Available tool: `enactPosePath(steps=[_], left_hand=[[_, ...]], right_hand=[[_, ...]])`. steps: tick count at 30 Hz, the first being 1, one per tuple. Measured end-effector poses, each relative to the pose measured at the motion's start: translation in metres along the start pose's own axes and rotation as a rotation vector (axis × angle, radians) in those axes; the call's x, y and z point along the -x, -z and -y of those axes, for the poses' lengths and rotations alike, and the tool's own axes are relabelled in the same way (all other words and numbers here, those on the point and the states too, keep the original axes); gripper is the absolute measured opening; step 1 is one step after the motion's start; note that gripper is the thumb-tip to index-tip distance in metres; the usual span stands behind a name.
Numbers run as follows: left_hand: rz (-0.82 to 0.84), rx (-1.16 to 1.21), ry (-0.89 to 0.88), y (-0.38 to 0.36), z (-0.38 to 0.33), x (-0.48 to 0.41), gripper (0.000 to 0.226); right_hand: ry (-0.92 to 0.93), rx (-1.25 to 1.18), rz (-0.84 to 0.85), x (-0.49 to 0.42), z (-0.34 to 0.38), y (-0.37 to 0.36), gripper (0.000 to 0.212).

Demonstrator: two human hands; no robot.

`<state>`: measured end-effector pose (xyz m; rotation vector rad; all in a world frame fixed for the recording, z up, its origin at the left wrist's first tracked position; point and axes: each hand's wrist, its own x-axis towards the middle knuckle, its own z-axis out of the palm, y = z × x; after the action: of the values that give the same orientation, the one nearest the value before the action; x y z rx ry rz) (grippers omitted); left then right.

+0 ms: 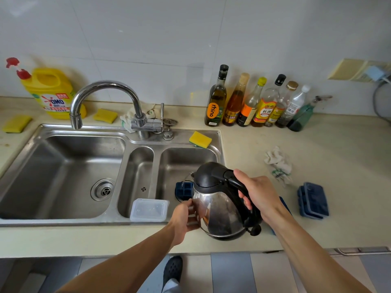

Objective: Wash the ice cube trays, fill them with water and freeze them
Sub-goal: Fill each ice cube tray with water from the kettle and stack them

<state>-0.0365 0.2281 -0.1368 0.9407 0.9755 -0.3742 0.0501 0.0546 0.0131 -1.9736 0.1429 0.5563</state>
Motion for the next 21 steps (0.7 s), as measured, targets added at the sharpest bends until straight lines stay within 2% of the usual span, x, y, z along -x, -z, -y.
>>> enactPosePath(steps=[21], left_hand=[[0.028, -0.054, -0.009, -0.012, -0.001, 0.008, 0.036]], right_hand=[[-0.013, 0.001, -0.048, 0.013, 0.001, 0.015, 0.059]])
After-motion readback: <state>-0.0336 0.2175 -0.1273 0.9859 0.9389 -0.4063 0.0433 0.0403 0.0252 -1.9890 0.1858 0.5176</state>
